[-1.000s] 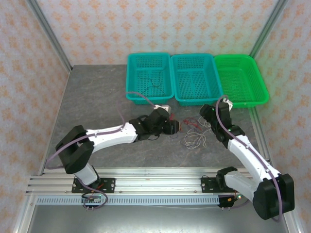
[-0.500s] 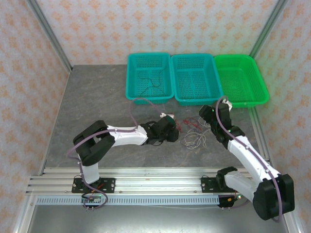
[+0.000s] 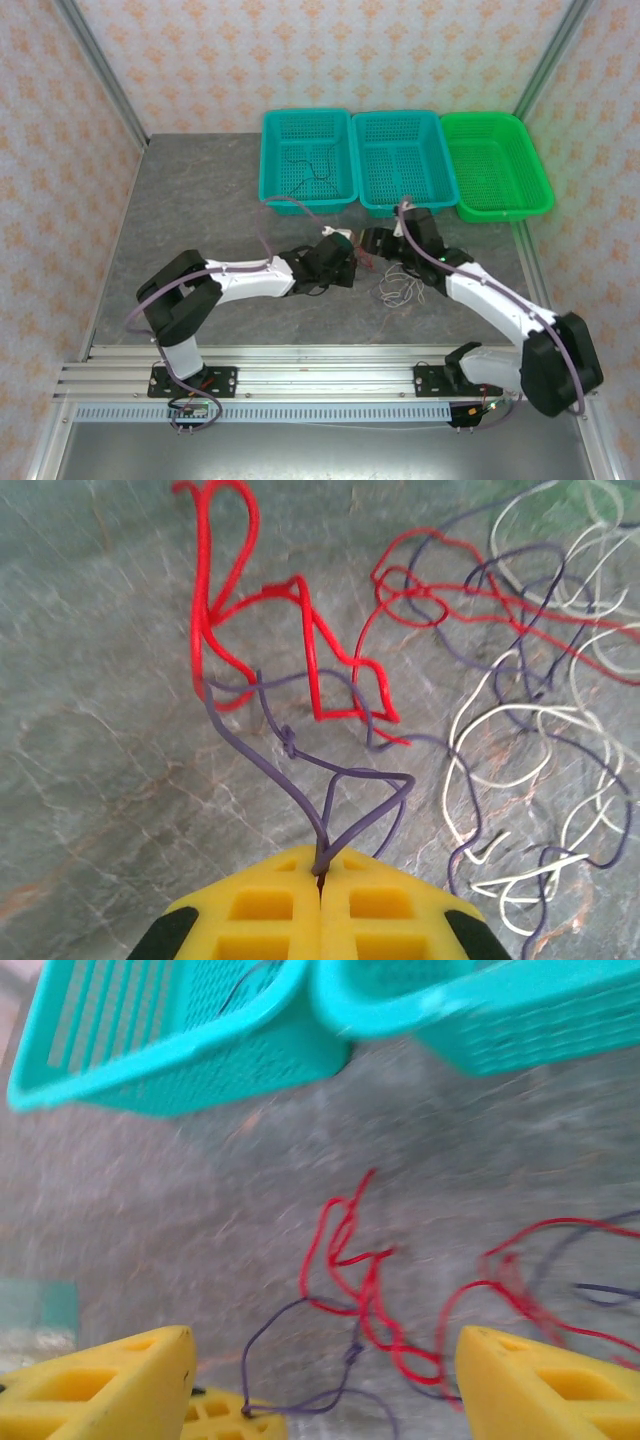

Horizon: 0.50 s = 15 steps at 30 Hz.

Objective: Untangle the cables

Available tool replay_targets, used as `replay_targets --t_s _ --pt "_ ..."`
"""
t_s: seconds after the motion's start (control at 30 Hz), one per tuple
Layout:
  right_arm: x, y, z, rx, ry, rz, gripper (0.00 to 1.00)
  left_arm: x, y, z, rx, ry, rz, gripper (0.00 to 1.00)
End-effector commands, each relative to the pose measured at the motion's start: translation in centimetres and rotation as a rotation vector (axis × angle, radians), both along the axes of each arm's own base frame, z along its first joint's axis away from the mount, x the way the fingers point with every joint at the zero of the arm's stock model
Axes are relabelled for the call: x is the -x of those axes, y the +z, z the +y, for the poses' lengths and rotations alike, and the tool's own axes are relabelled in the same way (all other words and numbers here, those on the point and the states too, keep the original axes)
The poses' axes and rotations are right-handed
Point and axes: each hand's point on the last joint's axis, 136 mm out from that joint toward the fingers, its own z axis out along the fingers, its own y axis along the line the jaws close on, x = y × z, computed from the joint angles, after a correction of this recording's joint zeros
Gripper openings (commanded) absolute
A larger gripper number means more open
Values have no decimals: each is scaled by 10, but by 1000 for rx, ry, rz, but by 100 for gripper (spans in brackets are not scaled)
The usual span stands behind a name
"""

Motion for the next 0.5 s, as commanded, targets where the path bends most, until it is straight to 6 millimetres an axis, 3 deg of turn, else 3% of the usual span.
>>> replay_targets --t_s 0.0,0.13,0.23,0.33,0.47 --pt "-5 -21 17 7 19 77 67 0 16 10 -5 -29 -42 0" --pt "-6 -70 19 13 -49 250 57 2 30 17 16 -36 -72 0" --pt "-4 -101 -4 117 -175 324 52 -1 44 32 21 -7 -107 0" --pt "-4 -112 -39 233 -310 325 40 -5 58 56 -6 20 -147 0" --pt "-1 -117 -73 261 -429 307 29 -12 76 93 -30 83 -178 0"
